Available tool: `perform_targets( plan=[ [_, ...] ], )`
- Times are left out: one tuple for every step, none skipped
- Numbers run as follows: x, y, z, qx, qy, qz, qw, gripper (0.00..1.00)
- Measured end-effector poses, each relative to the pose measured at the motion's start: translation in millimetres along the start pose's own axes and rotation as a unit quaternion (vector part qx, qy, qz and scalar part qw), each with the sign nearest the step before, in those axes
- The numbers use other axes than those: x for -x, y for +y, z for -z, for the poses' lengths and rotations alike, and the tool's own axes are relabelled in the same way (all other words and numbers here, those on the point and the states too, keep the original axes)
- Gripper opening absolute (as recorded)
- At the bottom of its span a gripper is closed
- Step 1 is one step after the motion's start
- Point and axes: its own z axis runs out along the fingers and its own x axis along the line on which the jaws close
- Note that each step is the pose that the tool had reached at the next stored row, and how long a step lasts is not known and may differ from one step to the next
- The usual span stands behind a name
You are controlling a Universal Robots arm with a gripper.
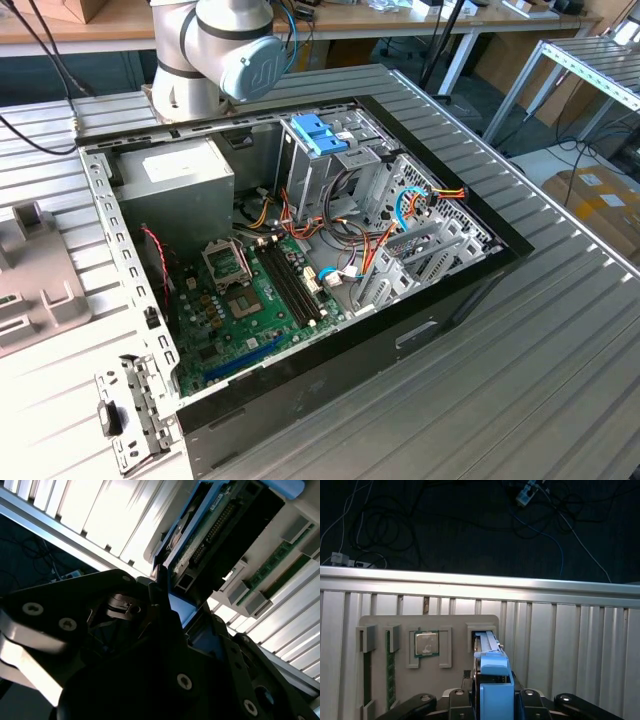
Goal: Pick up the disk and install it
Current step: 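Pick up the disk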
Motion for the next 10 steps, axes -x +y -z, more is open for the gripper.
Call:
perform_targets(
  plan=[
    [0.0,0.0,0.4,0.0000,0.0000,0.000,1.00000,0.37],
    [0.0,0.0,0.8,-0.0001,-0.0001,0.000,1.00000,0.37],
    [0.0,0.0,1.3,0.0000,0.0000,0.000,1.00000,0.37],
    [0.0,0.1,1.7,0.0000,0.0000,0.000,1.00000,0.37],
    [0.1,0.1,2.2,0.0000,0.0000,0.000,1.00000,0.37],
    [0.0,0.1,2.6,0.0000,-0.0001,0.000,1.00000,0.37],
    [0.1,0.1,3.2,-0.0001,-0.0001,0.000,1.00000,0.37],
    [0.1,0.1,3.7,0.0000,-0.0001,0.000,1.00000,0.37],
    [0.1,0.1,4.0,0.0000,-0.0001,0.000,1.00000,0.37],
    [0.1,0.1,4.9,0.0000,-0.0001,0.000,1.00000,0.37]
  ],
)
